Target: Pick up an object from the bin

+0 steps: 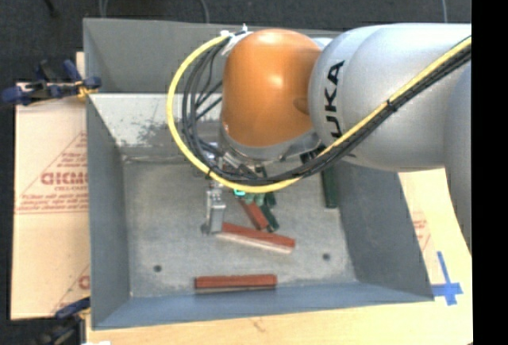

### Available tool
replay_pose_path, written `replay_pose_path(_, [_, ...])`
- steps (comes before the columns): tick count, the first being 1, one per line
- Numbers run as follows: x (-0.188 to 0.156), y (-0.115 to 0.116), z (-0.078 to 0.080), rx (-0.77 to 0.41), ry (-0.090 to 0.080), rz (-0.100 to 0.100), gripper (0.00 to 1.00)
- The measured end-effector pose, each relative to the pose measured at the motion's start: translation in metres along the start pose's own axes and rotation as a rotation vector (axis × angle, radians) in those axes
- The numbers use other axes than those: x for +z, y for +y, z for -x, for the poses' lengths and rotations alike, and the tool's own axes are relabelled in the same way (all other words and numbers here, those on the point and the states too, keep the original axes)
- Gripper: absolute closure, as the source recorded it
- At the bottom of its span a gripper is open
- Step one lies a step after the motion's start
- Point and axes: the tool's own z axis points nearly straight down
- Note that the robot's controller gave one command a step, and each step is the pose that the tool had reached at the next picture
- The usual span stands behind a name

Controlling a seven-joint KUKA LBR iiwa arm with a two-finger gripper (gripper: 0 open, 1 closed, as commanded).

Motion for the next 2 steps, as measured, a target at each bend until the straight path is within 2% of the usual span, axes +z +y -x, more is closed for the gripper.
replay_pose_path(1, [-0.004,-0.001,0.002,0.004,-0.008,0.001,0.00])
replay_pose_path(2, [0.032,-0.031,-0.012,-0.076,-0.012,0.001,0.00])
